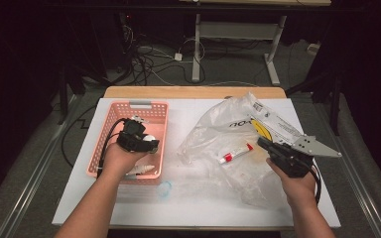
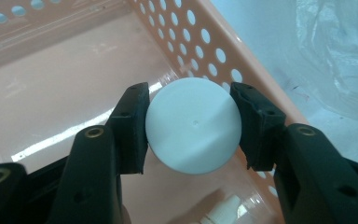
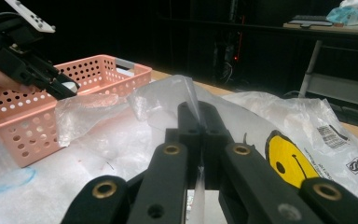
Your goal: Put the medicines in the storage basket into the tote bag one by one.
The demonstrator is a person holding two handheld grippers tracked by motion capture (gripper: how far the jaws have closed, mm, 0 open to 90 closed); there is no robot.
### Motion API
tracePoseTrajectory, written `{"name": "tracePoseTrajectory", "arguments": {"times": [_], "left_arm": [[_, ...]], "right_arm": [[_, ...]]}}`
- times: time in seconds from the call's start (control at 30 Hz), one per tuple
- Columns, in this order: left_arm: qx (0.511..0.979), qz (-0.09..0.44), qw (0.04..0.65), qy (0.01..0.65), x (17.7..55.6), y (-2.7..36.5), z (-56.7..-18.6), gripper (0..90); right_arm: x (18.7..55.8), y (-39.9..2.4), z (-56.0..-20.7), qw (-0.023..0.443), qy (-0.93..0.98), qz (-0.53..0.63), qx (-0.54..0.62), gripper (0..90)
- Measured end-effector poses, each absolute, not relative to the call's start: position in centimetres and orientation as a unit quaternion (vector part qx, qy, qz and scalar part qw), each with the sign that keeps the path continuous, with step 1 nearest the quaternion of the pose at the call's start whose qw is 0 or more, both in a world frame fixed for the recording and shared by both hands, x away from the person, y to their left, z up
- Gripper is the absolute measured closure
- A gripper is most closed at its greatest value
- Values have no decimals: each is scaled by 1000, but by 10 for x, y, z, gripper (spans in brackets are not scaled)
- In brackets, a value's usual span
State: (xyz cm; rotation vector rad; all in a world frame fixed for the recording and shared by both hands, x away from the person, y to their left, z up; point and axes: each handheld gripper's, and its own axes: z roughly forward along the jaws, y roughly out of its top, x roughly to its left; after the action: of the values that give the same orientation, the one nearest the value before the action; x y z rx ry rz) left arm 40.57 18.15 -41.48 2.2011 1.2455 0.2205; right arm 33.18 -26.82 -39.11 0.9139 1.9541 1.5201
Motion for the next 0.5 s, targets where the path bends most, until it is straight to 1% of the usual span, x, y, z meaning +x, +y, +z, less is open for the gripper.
{"name": "tracePoseTrajectory", "arguments": {"times": [0.5], "left_arm": [[813,113,343,457,374,193,-406,488]], "right_arm": [[332,-267,-392,246,719,558,335,900]]}}
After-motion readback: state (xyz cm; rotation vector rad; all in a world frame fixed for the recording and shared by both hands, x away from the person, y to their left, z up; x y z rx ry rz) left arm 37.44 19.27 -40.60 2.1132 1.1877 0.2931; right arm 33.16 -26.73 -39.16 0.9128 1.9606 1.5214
